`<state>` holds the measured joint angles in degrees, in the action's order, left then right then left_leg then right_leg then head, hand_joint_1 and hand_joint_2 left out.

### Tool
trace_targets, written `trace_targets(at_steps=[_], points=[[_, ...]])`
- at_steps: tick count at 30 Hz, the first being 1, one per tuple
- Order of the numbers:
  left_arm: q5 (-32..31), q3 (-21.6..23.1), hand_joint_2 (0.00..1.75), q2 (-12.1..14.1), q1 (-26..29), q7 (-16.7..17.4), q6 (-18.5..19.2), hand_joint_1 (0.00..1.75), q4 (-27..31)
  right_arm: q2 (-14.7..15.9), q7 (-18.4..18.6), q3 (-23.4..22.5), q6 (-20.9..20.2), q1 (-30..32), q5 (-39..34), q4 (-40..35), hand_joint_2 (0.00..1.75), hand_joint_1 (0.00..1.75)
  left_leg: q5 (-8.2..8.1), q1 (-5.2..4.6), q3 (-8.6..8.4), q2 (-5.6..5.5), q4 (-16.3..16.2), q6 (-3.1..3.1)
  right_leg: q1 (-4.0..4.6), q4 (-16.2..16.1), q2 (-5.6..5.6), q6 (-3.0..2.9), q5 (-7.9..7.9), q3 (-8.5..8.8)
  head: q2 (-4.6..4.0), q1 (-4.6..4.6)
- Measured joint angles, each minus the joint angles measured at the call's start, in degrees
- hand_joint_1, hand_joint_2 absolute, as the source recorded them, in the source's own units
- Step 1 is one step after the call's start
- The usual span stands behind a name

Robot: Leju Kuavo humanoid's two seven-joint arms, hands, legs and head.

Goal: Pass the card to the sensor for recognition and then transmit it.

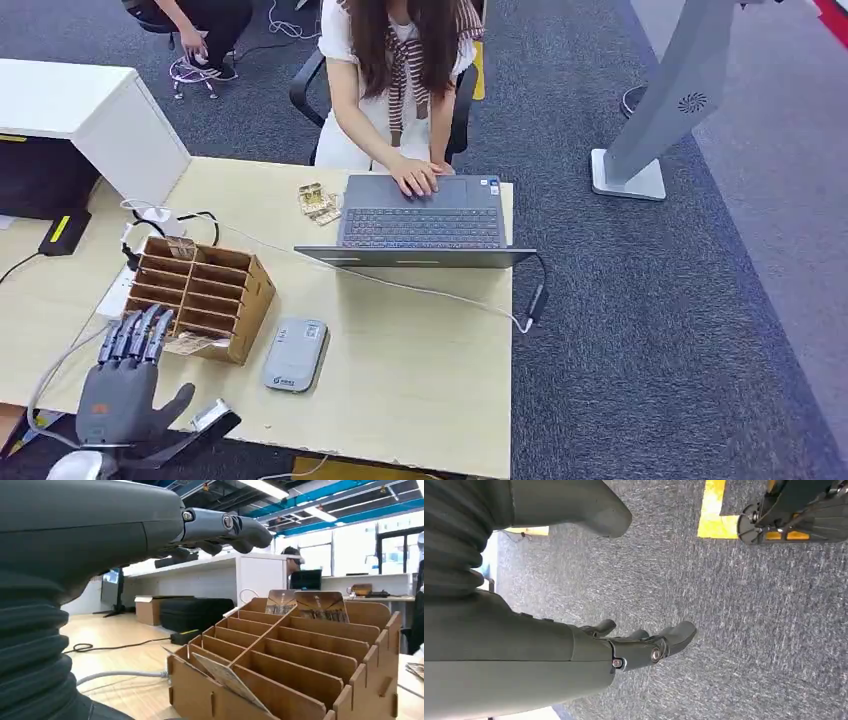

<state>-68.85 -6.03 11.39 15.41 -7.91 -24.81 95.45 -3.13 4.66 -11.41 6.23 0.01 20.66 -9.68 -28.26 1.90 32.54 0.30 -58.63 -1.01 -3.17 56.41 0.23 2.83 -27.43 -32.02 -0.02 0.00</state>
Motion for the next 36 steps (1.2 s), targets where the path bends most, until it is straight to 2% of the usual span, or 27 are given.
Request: trace_targets(at_steps=[14, 23, 36], points=[[-0.3, -0.1, 1.75, 0.0, -3.6, 2.5, 0.9, 0.0, -5.7, 0.0, 0.0, 0.0, -0.1, 0.0, 0.8, 0.0, 1.75, 0.0, 0.0, 0.0, 0.01, 0.0, 0.0, 0.0, 0.0, 0.0, 0.0, 0.0, 0.0, 0.0, 0.0, 0.0], [0.1, -2.2, 1.75, 0.3, -4.8, 3.1, 0.9, 0.0, -9.0, 0.0, 0.1, 0.0, -0.7, 0.0, 1.6, 0.0, 1.75, 0.0, 0.0, 0.0, 0.0, 0.0, 0.0, 0.0, 0.0, 0.0, 0.0, 0.0, 0.0, 0.0, 0.0, -0.02], [0.0, -2.3, 1.75, 0.3, -6.5, 3.0, 0.7, 0.0, -10.8, 0.1, 0.3, 0.0, -0.9, 0.0, 2.2, 0.0, 1.75, 0.0, 0.0, 0.0, 0.0, 0.0, 0.0, 0.0, 0.0, 0.0, 0.0, 0.0, 0.0, 0.0, 0.0, 0.0]])
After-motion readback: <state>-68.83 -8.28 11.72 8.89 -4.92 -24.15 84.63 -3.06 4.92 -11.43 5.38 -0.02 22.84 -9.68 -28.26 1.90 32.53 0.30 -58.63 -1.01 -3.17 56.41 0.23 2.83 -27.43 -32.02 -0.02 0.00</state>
